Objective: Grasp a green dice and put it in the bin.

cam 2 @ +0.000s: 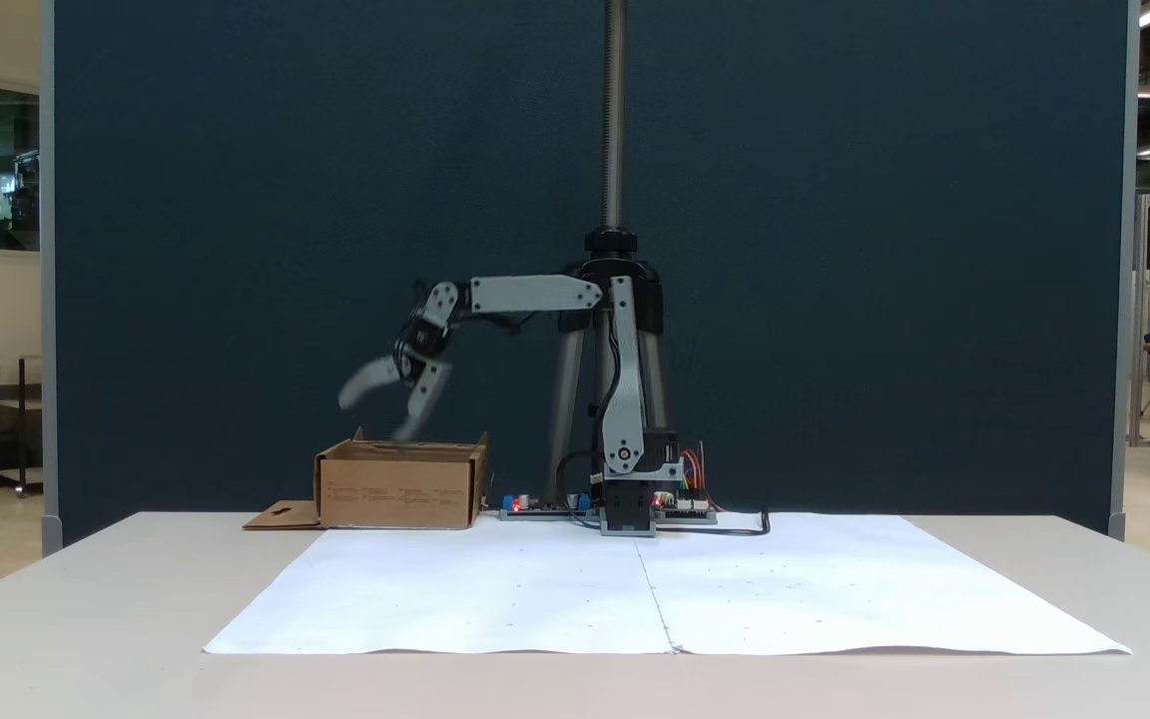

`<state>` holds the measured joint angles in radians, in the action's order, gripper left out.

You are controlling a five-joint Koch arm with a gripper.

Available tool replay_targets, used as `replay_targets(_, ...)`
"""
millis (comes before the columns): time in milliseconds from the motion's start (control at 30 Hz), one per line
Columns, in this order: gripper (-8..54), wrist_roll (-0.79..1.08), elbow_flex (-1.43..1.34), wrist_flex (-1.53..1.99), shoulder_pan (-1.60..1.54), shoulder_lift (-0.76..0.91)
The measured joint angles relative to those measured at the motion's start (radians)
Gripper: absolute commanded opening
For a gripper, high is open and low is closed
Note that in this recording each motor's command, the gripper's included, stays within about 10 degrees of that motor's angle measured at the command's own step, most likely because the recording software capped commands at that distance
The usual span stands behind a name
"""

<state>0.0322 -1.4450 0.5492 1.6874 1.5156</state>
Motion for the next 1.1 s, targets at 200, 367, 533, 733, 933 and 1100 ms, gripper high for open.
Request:
replay_targets(200, 43.3, -0.021, 0.005, -0.216, -0.249, 0.178)
replay_targets(367, 43.5, -0.029, 0.003, -0.235, -0.528, 0.239)
replay_targets(533, 43.7, -0.029, 0.002, -0.235, -0.796, 0.255)
replay_targets(733, 43.6, -0.029, -0.046, -0.235, -1.131, 0.288)
replay_targets(933, 43.9, -0.031, -0.232, -0.305, -1.442, 0.356)
replay_targets(1100, 43.7, -0.031, -0.405, -0.466, -1.623, 0.451)
